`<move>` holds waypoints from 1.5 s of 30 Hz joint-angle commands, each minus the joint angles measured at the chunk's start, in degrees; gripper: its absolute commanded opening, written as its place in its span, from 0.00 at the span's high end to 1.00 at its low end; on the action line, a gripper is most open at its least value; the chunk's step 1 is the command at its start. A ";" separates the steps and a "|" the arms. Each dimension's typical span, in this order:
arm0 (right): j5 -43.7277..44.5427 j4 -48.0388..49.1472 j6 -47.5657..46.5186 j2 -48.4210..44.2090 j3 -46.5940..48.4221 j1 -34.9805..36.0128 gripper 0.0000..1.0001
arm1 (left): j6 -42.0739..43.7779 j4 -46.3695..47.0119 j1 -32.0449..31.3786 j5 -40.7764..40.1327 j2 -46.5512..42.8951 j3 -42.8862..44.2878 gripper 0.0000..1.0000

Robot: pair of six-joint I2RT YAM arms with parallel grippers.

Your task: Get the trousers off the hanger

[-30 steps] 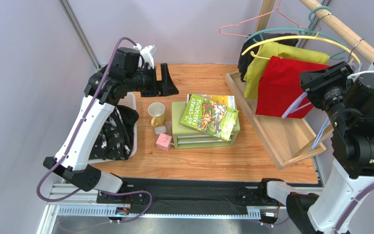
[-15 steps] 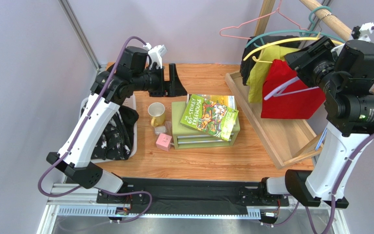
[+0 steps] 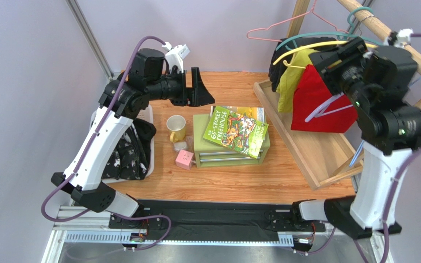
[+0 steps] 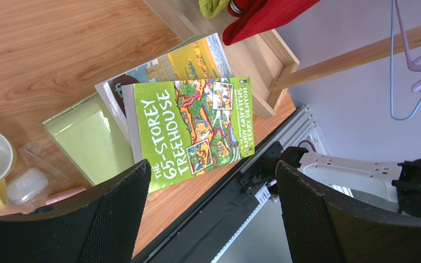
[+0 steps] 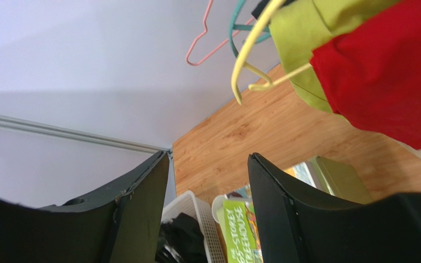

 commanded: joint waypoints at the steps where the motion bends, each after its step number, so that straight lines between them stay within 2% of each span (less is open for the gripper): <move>1: 16.36 -0.88 5.62 10.50 8.66 6.39 0.37 | -0.11 0.97 -0.53 0.27 -1.21 1.46 0.12; 4: 23.12 -0.13 8.51 12.45 8.61 7.45 0.34 | 0.59 -0.09 -0.62 -1.31 -2.62 0.50 0.12; 6: 24.99 1.63 9.93 11.67 4.05 7.45 0.33 | 0.95 -1.05 -0.53 -2.28 -3.58 -0.03 0.12; 11: 27.89 4.52 9.69 13.33 2.54 7.45 0.33 | 1.74 -2.28 -0.54 -3.51 -4.90 -0.82 0.12; 15: 29.30 12.96 7.05 12.71 -1.34 7.45 0.41 | 2.09 -2.72 -0.53 -3.96 -5.34 -0.47 0.12; 22: 33.52 13.15 7.13 15.35 1.91 6.84 0.48 | 2.53 -2.81 -0.54 -4.57 -5.35 -0.39 0.12; 30: 32.12 13.24 9.59 15.88 0.69 2.80 0.50 | 3.49 -4.13 -0.53 -5.27 -4.38 1.20 0.12; 33: 31.06 15.16 8.80 16.32 -0.62 1.13 0.58 | 3.76 -4.31 -0.54 -5.54 -4.03 1.63 0.12; 34: 30.36 16.22 8.19 16.32 -1.07 0.60 0.64 | 3.85 -4.48 -0.53 -5.54 -3.94 1.90 0.11; 36: 30.09 18.32 6.69 16.32 -1.69 0.42 0.68 | 4.11 -4.66 -0.53 -5.45 -3.50 2.51 0.12; 41: 29.92 19.91 6.16 16.41 -3.00 0.07 0.71 | 4.73 -5.10 -0.53 -5.63 -2.71 3.13 0.11; 44: 29.30 21.41 6.25 15.80 -4.32 -0.28 0.79 | 5.08 -5.36 -0.53 -5.80 -2.27 3.66 0.11; 45: 29.13 21.67 6.42 15.71 -4.41 -0.28 0.84 | 5.25 -5.45 -0.53 -5.80 -2.27 4.01 0.11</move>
